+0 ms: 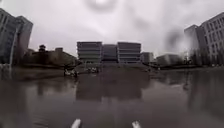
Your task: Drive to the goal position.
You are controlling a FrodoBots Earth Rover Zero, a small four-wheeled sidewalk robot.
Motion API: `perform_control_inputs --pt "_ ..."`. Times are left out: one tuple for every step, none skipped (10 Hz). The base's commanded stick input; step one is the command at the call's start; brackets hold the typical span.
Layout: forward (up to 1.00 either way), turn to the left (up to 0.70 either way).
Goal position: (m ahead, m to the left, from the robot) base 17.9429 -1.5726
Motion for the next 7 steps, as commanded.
perform_control_inputs --pt "0.70 0.00" --pt "0.70 0.00" --pt "0.70 0.00" --pt "0.70 0.00" --pt "0.70 0.00" --pt "0.70 0.00" --pt "0.70 0.00"
